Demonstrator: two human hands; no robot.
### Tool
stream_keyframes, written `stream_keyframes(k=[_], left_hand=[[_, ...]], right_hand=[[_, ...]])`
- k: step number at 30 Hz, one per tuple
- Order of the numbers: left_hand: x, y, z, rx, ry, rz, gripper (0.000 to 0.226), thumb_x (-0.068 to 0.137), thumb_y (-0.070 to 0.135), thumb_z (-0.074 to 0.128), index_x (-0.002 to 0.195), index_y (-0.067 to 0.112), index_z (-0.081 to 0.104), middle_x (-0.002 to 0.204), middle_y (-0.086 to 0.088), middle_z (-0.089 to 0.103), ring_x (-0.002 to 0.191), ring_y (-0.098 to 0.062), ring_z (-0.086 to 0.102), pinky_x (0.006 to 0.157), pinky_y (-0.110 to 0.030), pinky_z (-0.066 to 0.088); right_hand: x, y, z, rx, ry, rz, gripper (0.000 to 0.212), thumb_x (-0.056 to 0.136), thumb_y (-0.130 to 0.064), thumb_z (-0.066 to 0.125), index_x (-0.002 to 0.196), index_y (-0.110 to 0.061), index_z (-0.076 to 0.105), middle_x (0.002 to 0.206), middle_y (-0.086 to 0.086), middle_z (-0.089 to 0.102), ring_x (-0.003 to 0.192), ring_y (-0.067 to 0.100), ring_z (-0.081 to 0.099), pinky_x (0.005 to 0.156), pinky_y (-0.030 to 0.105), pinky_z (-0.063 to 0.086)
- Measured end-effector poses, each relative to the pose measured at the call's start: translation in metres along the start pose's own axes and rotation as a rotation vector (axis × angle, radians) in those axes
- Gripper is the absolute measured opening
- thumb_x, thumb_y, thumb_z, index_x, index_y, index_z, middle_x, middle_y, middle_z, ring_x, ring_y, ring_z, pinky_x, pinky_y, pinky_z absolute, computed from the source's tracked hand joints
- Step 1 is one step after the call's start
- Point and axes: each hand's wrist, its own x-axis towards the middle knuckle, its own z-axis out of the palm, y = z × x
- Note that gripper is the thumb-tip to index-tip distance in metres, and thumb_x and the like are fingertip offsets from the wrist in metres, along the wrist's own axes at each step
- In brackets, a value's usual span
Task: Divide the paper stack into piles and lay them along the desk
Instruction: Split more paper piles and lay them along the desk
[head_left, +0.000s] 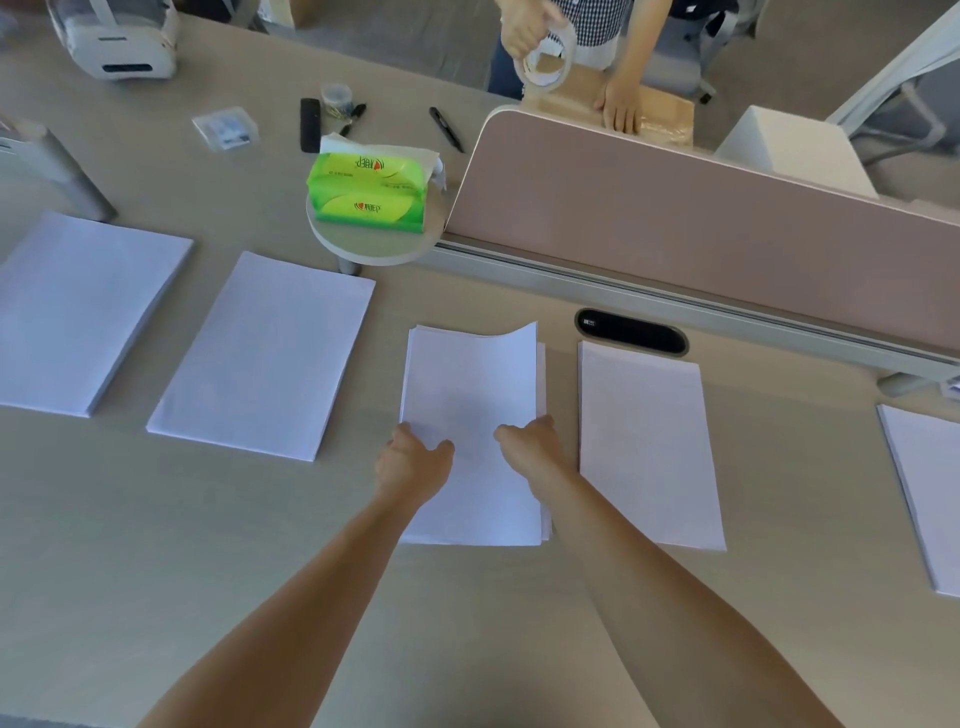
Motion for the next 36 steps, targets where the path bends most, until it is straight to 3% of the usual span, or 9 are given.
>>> stream_keyframes(k=[3, 7, 12, 15, 20, 29, 31, 33, 36], left_hand=[[0.001, 0.000, 0.000, -0.005, -0.004, -0.004, 0.074, 0.085, 0.040, 0.058, 0.147, 0.011, 0.029, 0.142, -0.012, 0.047, 0.128, -0.034, 0.046, 0.106, -0.045, 0.041], [0.003, 0.001, 0.001, 0.008, 0.004, -0.006, 0.072, 0.086, 0.039, 0.058, 0.146, 0.010, 0.030, 0.141, -0.013, 0.047, 0.128, -0.034, 0.046, 0.106, -0.044, 0.041], [0.004, -0.001, 0.003, 0.028, 0.016, -0.002, 0.073, 0.086, 0.039, 0.059, 0.147, 0.009, 0.029, 0.144, -0.013, 0.045, 0.131, -0.034, 0.043, 0.108, -0.045, 0.039], [0.005, 0.000, 0.005, 0.032, 0.019, -0.006, 0.074, 0.086, 0.039, 0.058, 0.147, 0.010, 0.029, 0.145, -0.013, 0.044, 0.132, -0.034, 0.043, 0.109, -0.046, 0.038], [0.005, 0.001, 0.006, 0.056, 0.029, -0.007, 0.073, 0.087, 0.038, 0.058, 0.147, 0.010, 0.029, 0.143, -0.013, 0.044, 0.131, -0.035, 0.043, 0.109, -0.046, 0.038], [0.005, 0.002, 0.011, 0.089, 0.040, -0.016, 0.074, 0.086, 0.038, 0.059, 0.148, 0.009, 0.028, 0.144, -0.013, 0.042, 0.130, -0.034, 0.043, 0.107, -0.046, 0.039], [0.004, 0.002, 0.012, 0.086, 0.041, -0.021, 0.076, 0.086, 0.038, 0.059, 0.148, 0.010, 0.026, 0.144, -0.013, 0.042, 0.131, -0.034, 0.042, 0.107, -0.046, 0.039], [0.004, 0.002, 0.012, 0.087, 0.041, -0.025, 0.076, 0.086, 0.038, 0.059, 0.148, 0.011, 0.026, 0.144, -0.013, 0.042, 0.132, -0.034, 0.041, 0.108, -0.046, 0.038], [0.003, 0.004, 0.012, 0.102, 0.049, -0.019, 0.075, 0.087, 0.037, 0.058, 0.149, 0.009, 0.025, 0.145, -0.014, 0.041, 0.133, -0.035, 0.040, 0.110, -0.046, 0.036]], right_hand=[[-0.001, -0.003, 0.001, 0.003, -0.006, 0.025, 0.071, 0.091, -0.023, 0.055, 0.150, -0.005, 0.019, 0.144, 0.015, 0.041, 0.115, 0.028, 0.053, 0.086, 0.035, 0.048], [-0.001, -0.005, -0.001, -0.076, 0.046, 0.042, 0.070, 0.085, -0.030, 0.056, 0.144, -0.007, 0.027, 0.128, 0.010, 0.047, 0.114, 0.027, 0.050, 0.073, 0.030, 0.041], [-0.003, -0.007, 0.001, -0.139, 0.059, 0.063, 0.076, 0.081, -0.034, 0.055, 0.146, -0.007, 0.025, 0.129, 0.011, 0.048, 0.113, 0.027, 0.052, 0.075, 0.031, 0.044], [-0.003, -0.006, 0.004, -0.207, 0.098, 0.060, 0.073, 0.079, -0.038, 0.054, 0.141, -0.009, 0.027, 0.129, 0.011, 0.038, 0.113, 0.027, 0.046, 0.091, 0.037, 0.047], [-0.002, -0.003, 0.004, -0.269, 0.184, -0.005, 0.072, 0.085, -0.037, 0.056, 0.143, -0.008, 0.025, 0.147, 0.011, 0.031, 0.132, 0.031, 0.032, 0.107, 0.044, 0.032], [-0.006, 0.003, 0.004, -0.505, 0.231, -0.135, 0.052, 0.086, -0.035, 0.051, 0.129, -0.006, 0.047, 0.132, 0.011, 0.049, 0.127, 0.033, 0.041, 0.101, 0.043, 0.032], [-0.005, 0.002, 0.006, -0.406, 0.202, -0.144, 0.050, 0.085, -0.035, 0.052, 0.125, -0.005, 0.048, 0.126, 0.010, 0.050, 0.118, 0.032, 0.049, 0.097, 0.041, 0.041], [-0.004, -0.001, 0.004, -0.159, 0.101, -0.129, 0.039, 0.084, -0.032, 0.053, 0.112, -0.005, 0.052, 0.113, 0.010, 0.054, 0.094, 0.027, 0.059, 0.078, 0.034, 0.049], [-0.002, -0.005, -0.006, 0.211, -0.096, 0.024, 0.025, 0.088, -0.025, 0.058, 0.107, -0.008, 0.058, 0.096, 0.009, 0.063, 0.086, 0.026, 0.062, 0.071, 0.031, 0.041]])
